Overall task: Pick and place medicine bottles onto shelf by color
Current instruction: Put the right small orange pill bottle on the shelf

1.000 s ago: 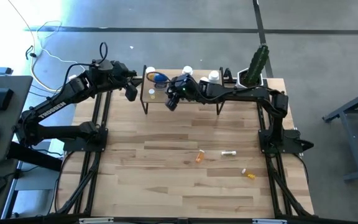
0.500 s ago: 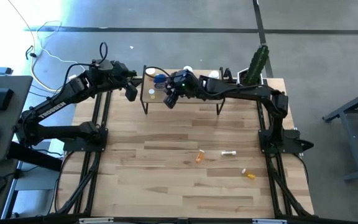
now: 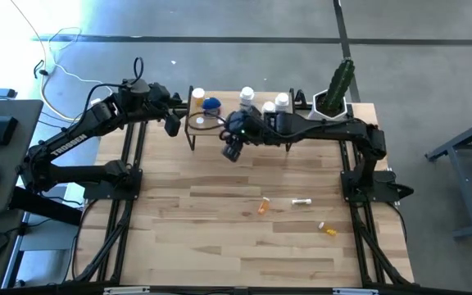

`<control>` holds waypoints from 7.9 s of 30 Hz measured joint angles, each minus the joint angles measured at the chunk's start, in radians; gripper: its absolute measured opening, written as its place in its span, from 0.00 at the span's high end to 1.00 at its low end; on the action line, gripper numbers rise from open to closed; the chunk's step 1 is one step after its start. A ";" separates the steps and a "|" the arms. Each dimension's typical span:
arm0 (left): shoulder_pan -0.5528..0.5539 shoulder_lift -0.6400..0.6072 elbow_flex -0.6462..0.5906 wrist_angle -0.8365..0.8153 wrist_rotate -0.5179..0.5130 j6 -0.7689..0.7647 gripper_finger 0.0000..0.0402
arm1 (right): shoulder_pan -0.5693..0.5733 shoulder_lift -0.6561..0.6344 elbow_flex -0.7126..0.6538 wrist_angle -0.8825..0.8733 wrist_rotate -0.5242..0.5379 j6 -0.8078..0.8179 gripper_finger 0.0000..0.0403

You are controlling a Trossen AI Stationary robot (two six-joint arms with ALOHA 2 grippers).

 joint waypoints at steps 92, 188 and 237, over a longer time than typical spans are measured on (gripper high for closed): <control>-0.774 0.000 0.000 0.012 -0.301 -0.708 0.44 | 0.952 -0.635 -1.255 0.065 -0.414 1.383 0.48; -0.749 0.461 0.000 0.926 -0.012 -0.410 0.44 | 0.390 -0.594 -0.920 0.968 0.000 0.434 0.82; -0.646 0.504 0.000 0.839 0.206 -0.385 0.62 | 0.353 -0.524 -0.920 1.055 -0.060 0.486 0.83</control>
